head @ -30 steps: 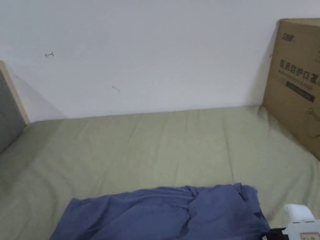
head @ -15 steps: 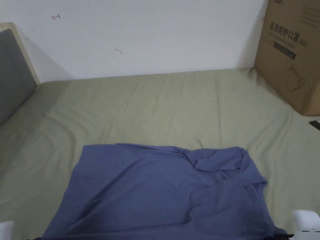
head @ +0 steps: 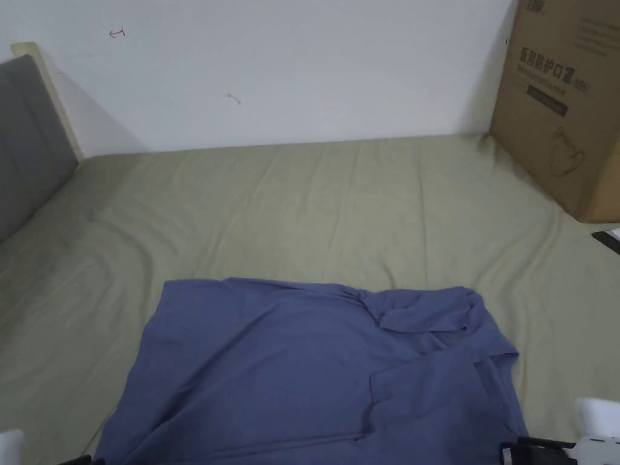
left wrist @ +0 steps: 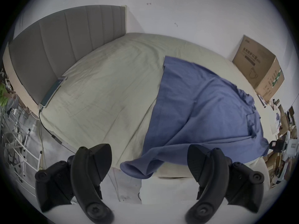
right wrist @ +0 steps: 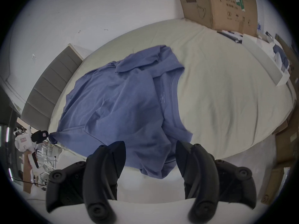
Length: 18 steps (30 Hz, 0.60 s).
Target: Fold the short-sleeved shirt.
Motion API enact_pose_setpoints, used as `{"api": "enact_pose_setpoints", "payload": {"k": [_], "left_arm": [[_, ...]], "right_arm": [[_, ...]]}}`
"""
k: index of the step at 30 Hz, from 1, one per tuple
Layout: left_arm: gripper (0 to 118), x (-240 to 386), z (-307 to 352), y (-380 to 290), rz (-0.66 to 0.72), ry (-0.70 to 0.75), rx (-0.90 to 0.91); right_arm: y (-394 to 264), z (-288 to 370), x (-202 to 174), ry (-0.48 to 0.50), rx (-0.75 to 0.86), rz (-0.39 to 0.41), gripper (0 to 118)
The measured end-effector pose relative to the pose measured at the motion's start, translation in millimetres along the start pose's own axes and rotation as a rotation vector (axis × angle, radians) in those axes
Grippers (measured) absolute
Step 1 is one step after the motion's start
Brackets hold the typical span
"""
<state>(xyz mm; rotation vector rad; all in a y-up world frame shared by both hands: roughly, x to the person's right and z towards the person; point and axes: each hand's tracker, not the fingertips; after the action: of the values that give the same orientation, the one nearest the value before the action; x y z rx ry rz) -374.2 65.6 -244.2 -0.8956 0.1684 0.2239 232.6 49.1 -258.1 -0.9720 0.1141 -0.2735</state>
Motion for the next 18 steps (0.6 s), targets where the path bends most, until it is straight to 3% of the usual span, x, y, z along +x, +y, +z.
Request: {"api": "enact_pose_setpoints", "payload": {"k": [3, 6, 7, 8, 9, 10, 11, 18], "left_arm": [[98, -1, 19, 4, 0.012, -0.019, 0.030], [97, 1, 36, 3, -0.007, -0.027, 0.082], [93, 4, 42, 2, -0.014, -0.042, 0.092], [82, 8, 49, 0, -0.029, -0.069, 0.107], [58, 13, 56, -6, -0.027, -0.070, 0.124], [18, 17, 58, -12, -0.030, -0.062, 0.134], [2, 21, 59, -18, -0.034, -0.048, 0.141], [0, 19, 47, -52, 0.014, -0.049, 0.056]], "right_arm": [[4, 20, -8, -0.033, 0.076, 0.048, 68], [3, 40, -19, 0.029, 0.166, 0.091, 63], [1, 45, -24, 0.038, 0.187, 0.106, 45], [0, 53, -38, 0.037, 0.207, 0.121, 24], [-3, 54, -43, 0.029, 0.212, 0.121, 7], [-8, 56, -49, 0.036, 0.214, 0.126, 3], [-12, 52, -50, 0.051, 0.202, 0.132, 0], [-41, 28, -57, 0.082, 0.118, 0.108, 0]]}}
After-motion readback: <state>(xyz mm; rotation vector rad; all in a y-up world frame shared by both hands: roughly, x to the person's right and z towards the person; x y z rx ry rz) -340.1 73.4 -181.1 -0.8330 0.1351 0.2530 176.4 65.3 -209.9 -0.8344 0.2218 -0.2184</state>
